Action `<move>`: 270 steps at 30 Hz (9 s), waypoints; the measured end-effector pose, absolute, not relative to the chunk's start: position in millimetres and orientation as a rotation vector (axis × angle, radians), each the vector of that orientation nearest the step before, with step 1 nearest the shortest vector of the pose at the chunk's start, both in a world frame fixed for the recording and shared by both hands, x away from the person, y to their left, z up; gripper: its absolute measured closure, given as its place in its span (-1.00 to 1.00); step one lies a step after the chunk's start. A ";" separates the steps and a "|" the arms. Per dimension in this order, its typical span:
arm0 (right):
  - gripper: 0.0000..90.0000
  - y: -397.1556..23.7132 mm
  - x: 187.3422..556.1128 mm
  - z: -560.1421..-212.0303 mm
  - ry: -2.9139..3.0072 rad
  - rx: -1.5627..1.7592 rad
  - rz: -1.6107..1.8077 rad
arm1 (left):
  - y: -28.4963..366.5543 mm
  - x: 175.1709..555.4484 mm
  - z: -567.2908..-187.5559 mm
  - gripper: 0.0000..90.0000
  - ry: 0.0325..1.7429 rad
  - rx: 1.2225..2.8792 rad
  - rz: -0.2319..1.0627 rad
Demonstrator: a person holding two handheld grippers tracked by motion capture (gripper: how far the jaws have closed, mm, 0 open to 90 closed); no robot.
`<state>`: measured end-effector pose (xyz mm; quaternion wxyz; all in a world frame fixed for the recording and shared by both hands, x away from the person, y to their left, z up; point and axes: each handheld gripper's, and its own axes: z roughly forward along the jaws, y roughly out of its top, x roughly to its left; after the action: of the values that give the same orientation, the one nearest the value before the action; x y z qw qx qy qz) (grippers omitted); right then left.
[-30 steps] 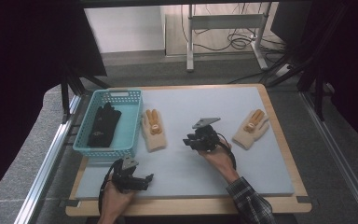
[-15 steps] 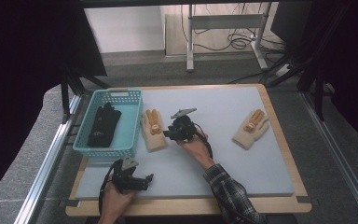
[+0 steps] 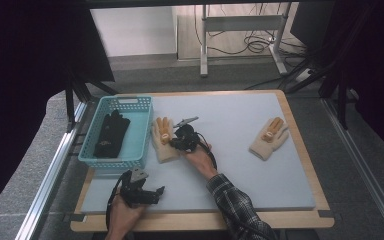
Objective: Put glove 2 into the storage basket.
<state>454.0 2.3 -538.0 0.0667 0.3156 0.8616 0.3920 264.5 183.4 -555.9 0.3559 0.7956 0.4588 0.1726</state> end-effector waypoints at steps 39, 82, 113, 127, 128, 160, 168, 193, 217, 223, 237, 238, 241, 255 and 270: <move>0.87 -161.8 416.7 -474.8 2.367 1.061 1.032 | 182.9 264.8 -555.8 -0.93 1.197 2.048 0.451; 0.51 -81.5 419.9 -496.0 2.405 0.969 1.064 | 182.9 264.8 -555.8 -0.93 1.199 2.050 0.453; 0.17 -226.9 413.7 -480.2 2.173 1.249 1.043 | 182.6 265.0 -555.9 -0.93 1.201 2.047 0.452; -0.21 -298.3 438.0 -500.0 2.023 1.459 0.878 | 182.4 265.0 -556.0 -0.93 1.203 2.045 0.452; -0.21 -298.3 438.0 -500.0 2.023 1.459 0.878 | 182.5 265.0 -556.0 -0.93 1.203 2.045 0.453; 0.36 -234.4 407.8 -459.8 2.302 0.954 1.010 | 182.2 265.0 -556.0 -0.93 1.206 2.043 0.453; 0.36 -188.9 403.1 -456.1 2.437 0.733 1.066 | 182.2 265.0 -556.0 -0.93 1.205 2.044 0.453; -0.03 -152.2 420.6 -475.3 2.537 0.765 1.155 | 182.2 264.9 -556.0 -0.93 1.206 2.043 0.453; 0.91 -169.9 377.1 -528.0 2.611 0.845 1.133 | 181.9 264.8 -556.1 -0.93 1.208 2.043 0.457; 0.91 -146.6 373.1 -529.5 2.637 0.805 1.152 | 181.9 264.7 -556.1 -0.93 1.208 2.043 0.457; 0.82 -113.3 367.1 -527.9 2.632 0.735 1.145 | 180.9 264.6 -555.8 -0.93 1.217 2.043 0.461; 0.81 -115.3 366.9 -526.9 2.628 0.734 1.152 | 180.7 264.6 -555.8 -0.93 1.218 2.044 0.462; 0.74 -122.3 366.0 -523.1 2.611 0.746 1.163 | 180.7 264.7 -555.6 -0.93 1.218 2.046 0.460; 0.30 -169.3 359.2 -504.8 2.511 0.845 1.152 | 184.7 263.3 -554.9 -0.74 1.228 2.025 0.466; -0.35 -230.6 348.5 -507.7 2.392 1.028 1.110 | 183.1 264.8 -554.0 -0.77 1.234 2.038 0.464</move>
<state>348.5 -230.6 -507.7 0.1551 0.3588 0.8349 0.3875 264.8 183.1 -554.0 0.3499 0.7866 0.4763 0.1790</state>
